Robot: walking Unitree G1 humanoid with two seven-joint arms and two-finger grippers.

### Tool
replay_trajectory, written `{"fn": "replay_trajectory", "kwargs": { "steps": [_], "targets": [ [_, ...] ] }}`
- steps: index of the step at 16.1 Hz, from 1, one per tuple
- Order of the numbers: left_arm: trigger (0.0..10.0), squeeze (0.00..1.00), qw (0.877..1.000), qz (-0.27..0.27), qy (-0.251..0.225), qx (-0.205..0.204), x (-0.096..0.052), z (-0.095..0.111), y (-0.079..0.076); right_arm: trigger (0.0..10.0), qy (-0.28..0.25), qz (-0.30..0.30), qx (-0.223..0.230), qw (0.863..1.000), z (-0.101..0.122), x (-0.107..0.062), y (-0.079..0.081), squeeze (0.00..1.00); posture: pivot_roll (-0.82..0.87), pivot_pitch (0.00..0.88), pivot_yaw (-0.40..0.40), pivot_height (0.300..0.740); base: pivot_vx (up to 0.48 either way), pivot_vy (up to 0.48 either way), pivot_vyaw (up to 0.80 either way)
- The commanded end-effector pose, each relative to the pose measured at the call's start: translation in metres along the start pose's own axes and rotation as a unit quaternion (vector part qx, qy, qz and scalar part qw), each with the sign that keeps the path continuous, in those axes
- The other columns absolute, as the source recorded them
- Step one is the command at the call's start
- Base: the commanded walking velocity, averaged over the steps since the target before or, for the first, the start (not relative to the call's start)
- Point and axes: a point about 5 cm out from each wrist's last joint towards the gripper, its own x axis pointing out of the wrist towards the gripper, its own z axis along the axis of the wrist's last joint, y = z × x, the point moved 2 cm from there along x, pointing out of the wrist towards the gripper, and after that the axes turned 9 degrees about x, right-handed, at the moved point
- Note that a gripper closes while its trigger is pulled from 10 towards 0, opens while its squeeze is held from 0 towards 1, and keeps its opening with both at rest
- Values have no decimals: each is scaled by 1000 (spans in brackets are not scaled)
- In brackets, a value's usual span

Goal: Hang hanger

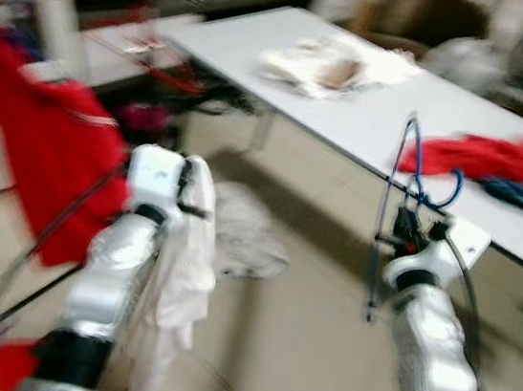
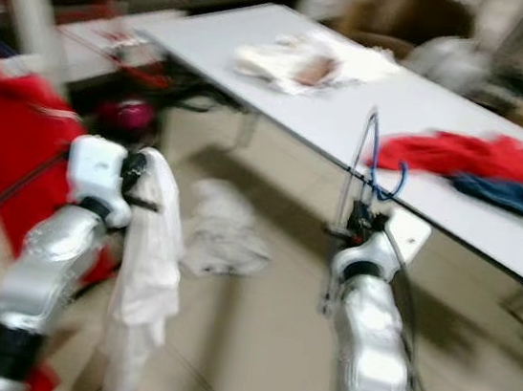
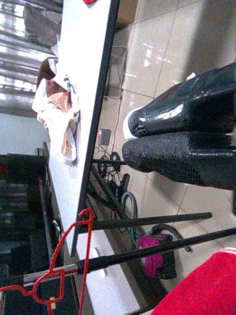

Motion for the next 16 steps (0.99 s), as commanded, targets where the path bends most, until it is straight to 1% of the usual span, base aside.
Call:
{"fn": "replay_trajectory", "kwargs": {
  "steps": [1,2,3,4,6,7,8,9,10,11,12,13,14,16],
  "targets": [
    [10000,0,1000,1,-15,-1,2,5,-2,0,-25,-12,-14,1000,8,2,-3,0,-32,0,-59,740,0,0,-781],
    [10000,0,1000,0,-21,-3,3,7,-3,0,-24,-11,-12,1000,8,3,-1,0,-32,0,-59,740,0,0,-781],
    [10000,0,1000,1,-23,-4,4,8,-5,0,-10,0,-4,1000,4,3,1,0,-24,0,-56,740,0,0,-781],
    [10000,0,1000,-3,-26,-8,4,9,-8,0,-4,0,4,1000,2,3,1,0,-23,0,-57,740,0,0,-781],
    [10000,0,1000,-9,-26,-11,1,6,-7,0,-10,-15,11,1000,0,2,-2,0,-28,0,-62,740,0,0,-781],
    [10000,0,999,-18,-37,-10,2,8,-6,980,-22,-15,18,999,4,4,-3,0,-29,0,-62,740,0,0,-788],
    [10000,0,999,-22,-45,-9,3,10,-7,980,-23,-15,23,999,6,4,-3,0,-29,0,-62,740,0,0,-788],
    [10000,0,999,-36,-21,-12,3,7,-9,1765,-21,-14,22,999,6,5,-3,0,-29,0,-62,740,0,0,-800],
    [10000,0,997,-76,7,-33,2,6,-15,2196,-18,-10,6,1000,7,5,-6,0,-28,0,-50,740,0,0,-800],
    [10000,0,996,-79,1,-40,1,7,-15,4235,11,-4,22,1000,1,3,-6,0,-24,0,-56,740,0,0,-800],
    [10000,0,997,-70,-8,-35,-2,8,-9,9843,53,15,46,997,-10,-4,-4,0,-25,0,-59,740,0,0,-800],
    [10000,0,997,-65,-12,-31,-4,7,-6,10000,69,24,48,996,-16,-7,-1,0,-26,0,-61,740,0,0,-800],
    [10000,0,998,-57,1,-26,-1,5,-3,10000,84,31,49,995,-20,-7,2,0,-26,0,-59,740,0,0,0],
    [10000,0,998,-59,3,-23,3,9,-3,10000,92,44,43,994,-22,-5,6,0,-24,0,-50,740,0,152,0]
  ]
}}
